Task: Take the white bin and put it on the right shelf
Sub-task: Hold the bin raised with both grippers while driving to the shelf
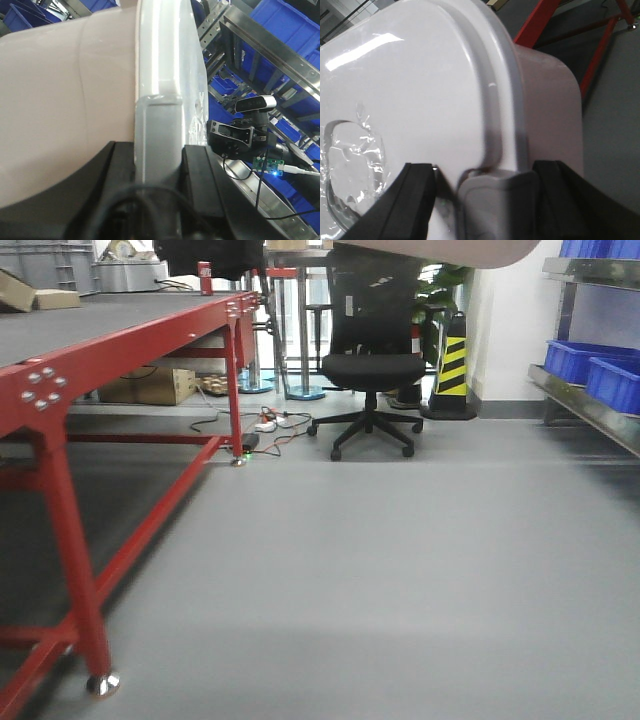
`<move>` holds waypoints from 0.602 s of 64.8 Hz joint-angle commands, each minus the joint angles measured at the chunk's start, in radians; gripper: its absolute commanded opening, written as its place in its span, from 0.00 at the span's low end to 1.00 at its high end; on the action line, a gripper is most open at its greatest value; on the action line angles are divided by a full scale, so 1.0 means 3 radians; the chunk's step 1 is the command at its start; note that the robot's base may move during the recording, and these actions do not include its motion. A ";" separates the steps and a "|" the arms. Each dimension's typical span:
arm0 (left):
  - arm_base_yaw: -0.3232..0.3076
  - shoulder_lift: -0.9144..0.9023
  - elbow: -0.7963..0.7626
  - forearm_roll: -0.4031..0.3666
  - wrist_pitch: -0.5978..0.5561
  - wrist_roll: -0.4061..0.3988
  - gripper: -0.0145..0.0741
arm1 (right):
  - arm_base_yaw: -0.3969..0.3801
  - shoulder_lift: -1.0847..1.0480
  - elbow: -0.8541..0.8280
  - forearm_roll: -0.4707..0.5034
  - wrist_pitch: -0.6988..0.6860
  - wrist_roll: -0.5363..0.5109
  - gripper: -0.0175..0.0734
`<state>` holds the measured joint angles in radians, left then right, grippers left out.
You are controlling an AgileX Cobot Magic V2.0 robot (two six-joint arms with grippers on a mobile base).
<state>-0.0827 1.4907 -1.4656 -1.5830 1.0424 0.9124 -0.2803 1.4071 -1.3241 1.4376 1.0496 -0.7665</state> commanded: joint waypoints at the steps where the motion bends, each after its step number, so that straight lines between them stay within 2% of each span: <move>1: -0.0185 -0.0141 -0.0112 -0.0290 0.0858 0.0031 0.03 | 0.0124 -0.0172 -0.0112 0.0525 0.0612 -0.0012 0.25; 39: -0.0185 -0.0141 -0.0112 -0.0290 0.0858 0.0031 0.03 | 0.0124 -0.0172 -0.0112 0.0525 0.0598 -0.0012 0.25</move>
<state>-0.0827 1.4907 -1.4656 -1.5830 1.0424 0.9124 -0.2803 1.4071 -1.3241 1.4376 1.0496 -0.7665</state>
